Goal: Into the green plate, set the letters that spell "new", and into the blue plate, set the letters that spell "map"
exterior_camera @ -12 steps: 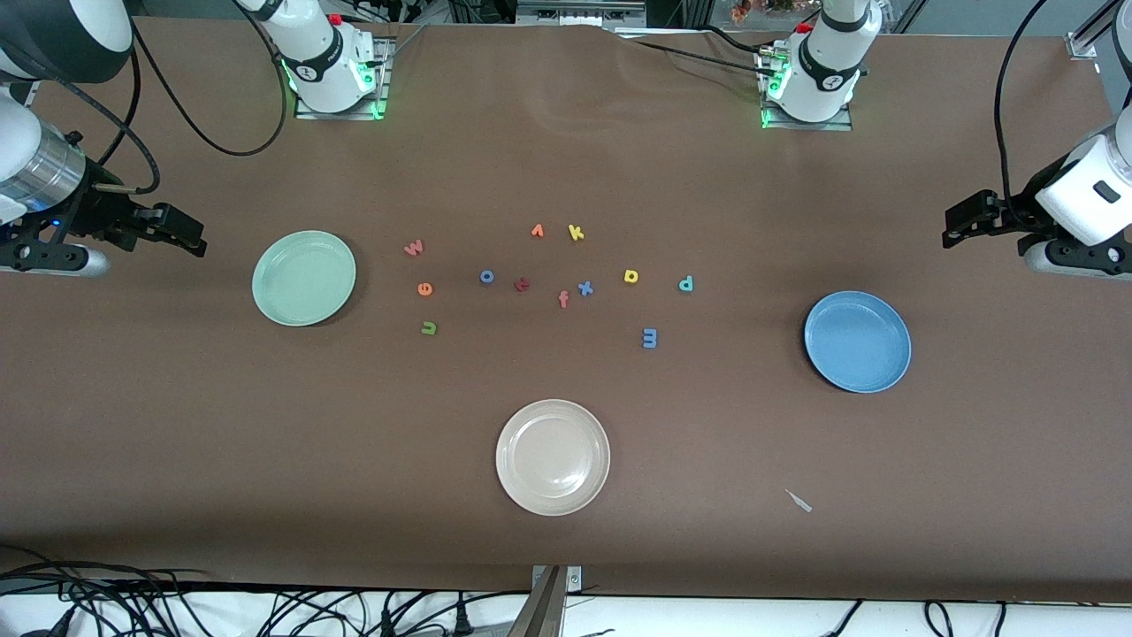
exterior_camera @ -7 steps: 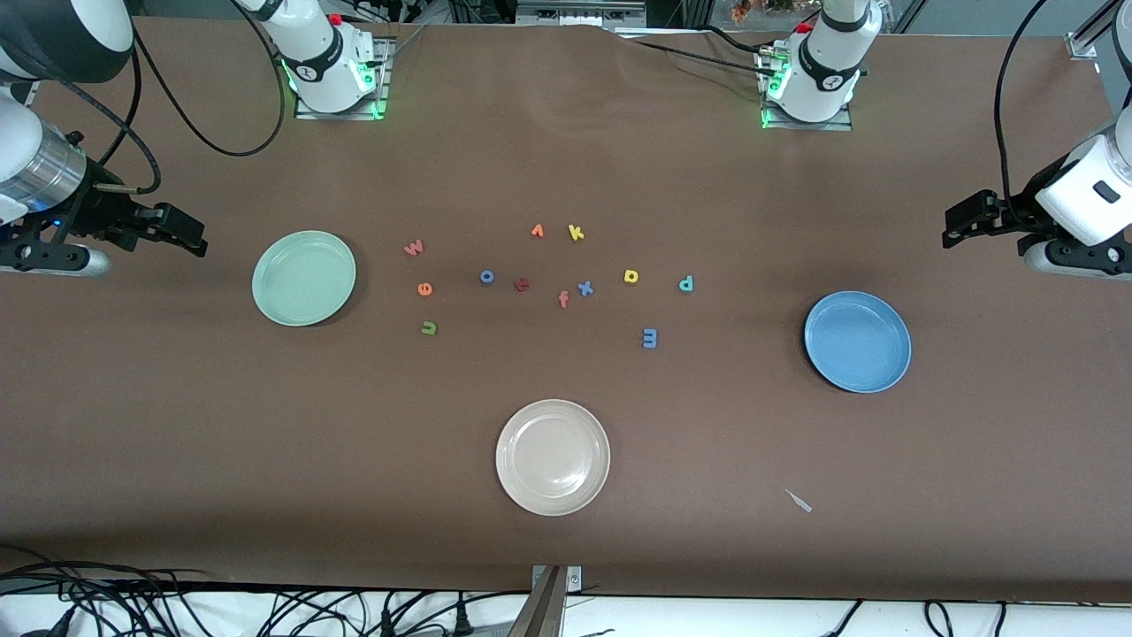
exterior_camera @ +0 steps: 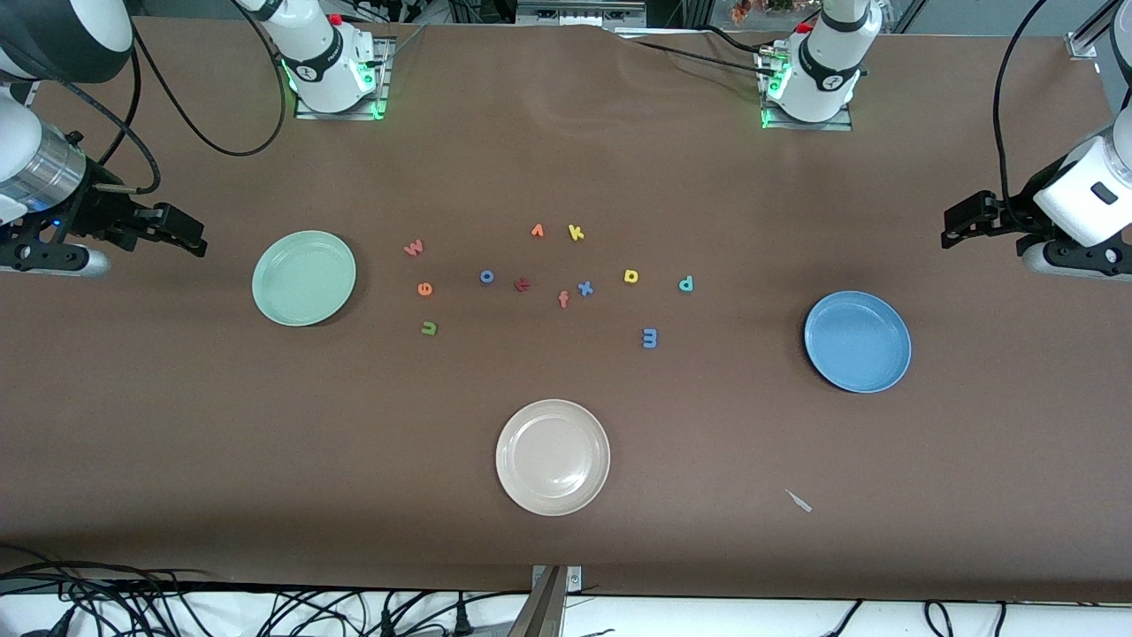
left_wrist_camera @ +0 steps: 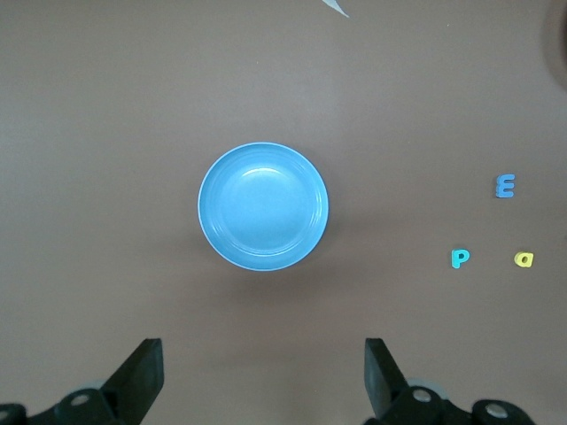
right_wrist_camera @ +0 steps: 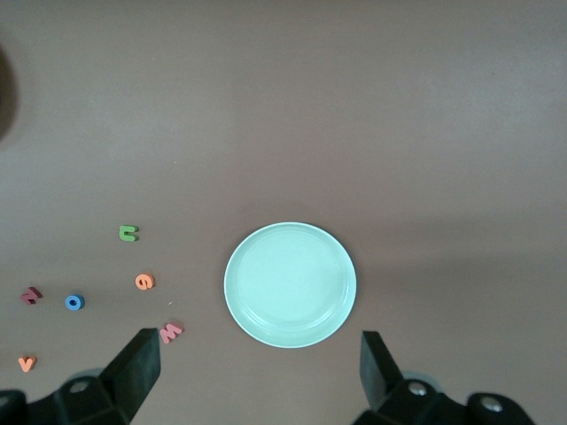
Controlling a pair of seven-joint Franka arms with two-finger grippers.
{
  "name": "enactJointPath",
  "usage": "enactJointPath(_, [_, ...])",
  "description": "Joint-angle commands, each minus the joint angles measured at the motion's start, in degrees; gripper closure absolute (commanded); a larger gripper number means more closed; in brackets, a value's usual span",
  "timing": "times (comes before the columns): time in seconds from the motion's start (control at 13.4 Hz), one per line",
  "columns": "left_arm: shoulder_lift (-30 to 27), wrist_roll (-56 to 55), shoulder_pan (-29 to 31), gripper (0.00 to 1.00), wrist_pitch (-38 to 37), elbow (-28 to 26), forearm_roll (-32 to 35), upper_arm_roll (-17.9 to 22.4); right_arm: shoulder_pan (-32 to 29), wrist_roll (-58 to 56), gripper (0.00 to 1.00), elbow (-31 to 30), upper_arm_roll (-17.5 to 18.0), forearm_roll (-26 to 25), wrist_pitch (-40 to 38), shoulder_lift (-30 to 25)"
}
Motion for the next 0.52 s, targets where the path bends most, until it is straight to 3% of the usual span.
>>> enactJointPath(0.0, [-1.4,-0.1,-0.1,0.0,1.0,-1.5,-0.6,0.1,0.1,0.5,0.0,-1.5,-0.1,0.9,0.2,-1.6])
enactJointPath(0.45, [-1.5,-0.1,-0.1,0.0,1.4,-1.9,-0.6,0.1,0.1,0.5,0.0,-1.5,-0.1,0.9,0.4,-1.5])
